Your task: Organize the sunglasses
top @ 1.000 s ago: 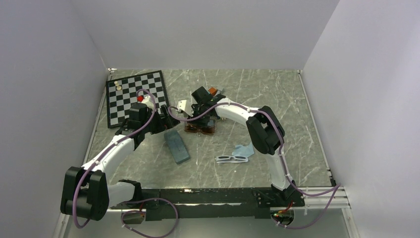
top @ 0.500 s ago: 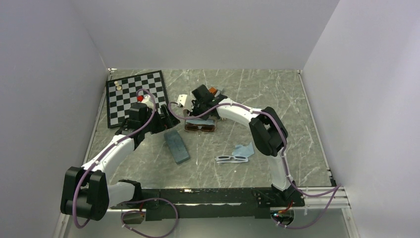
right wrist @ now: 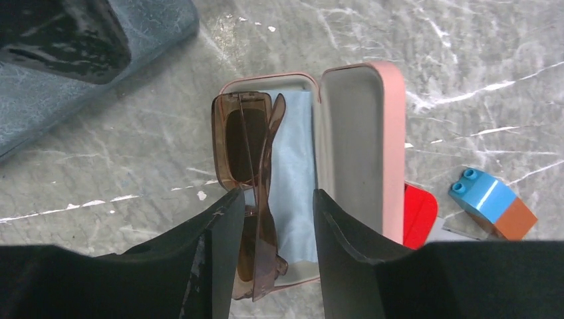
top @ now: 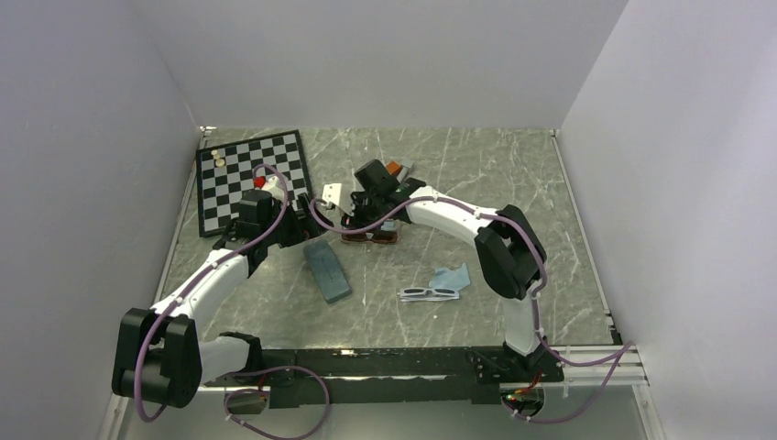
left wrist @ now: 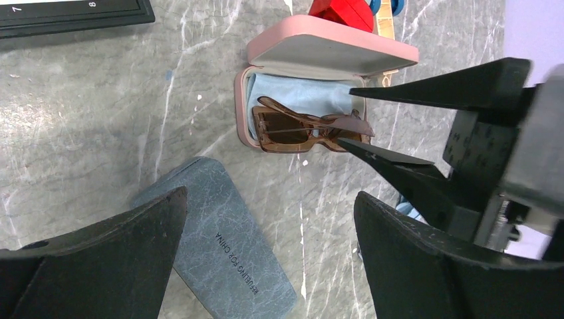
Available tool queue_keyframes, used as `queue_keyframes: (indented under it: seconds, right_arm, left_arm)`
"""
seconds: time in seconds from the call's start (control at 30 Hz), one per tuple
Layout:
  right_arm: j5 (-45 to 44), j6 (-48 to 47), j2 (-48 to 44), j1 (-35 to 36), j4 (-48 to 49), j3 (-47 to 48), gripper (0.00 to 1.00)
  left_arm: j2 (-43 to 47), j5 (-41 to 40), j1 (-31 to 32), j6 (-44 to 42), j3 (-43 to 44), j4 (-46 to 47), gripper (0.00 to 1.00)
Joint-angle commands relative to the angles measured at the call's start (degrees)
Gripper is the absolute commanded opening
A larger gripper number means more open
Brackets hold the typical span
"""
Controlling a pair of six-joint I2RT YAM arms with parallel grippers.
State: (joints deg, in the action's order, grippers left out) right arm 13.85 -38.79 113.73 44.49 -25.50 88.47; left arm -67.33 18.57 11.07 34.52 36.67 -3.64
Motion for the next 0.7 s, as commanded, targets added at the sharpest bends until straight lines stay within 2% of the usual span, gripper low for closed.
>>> queue_keyframes:
  seconds: [0.0,0.2,0.4,0.53,0.6,0.67]
  right_arm:
    - [-1.07,-1.16,2.77,-0.19,-1.28,2.27,0.47]
    - [-4.82,-0.85,6.28,-0.35,-0.76,4.44,0.48]
    - [-4.55,-0.78,8.12,-0.89,-1.84,4.98,0.46]
    - [-4.97,-0.96,8.70,-0.89,-2.39,5.17,0.20]
    - [-4.81,-1.38,8.20,-0.90,-2.16,4.94,0.11]
    - [-4.72,-1.82,7.57,-0.91,-1.71,4.58,0.09]
  left_arm:
    - [1.04,1.00,-0.26,-0.76,1.48,2.58,0.99]
    - [1.32,0.68,-0.30,-0.73,1.48,2.46,0.99]
    - [1.15,0.67,-0.26,-0.84,1.57,2.33,0.99]
    - [1.28,0.68,-0.26,-0.69,1.52,2.40,0.99]
    - [1.40,0.56,-0.26,-0.73,1.50,2.24,0.99]
    - [1.41,0.52,-0.26,-0.62,1.48,2.27,0.99]
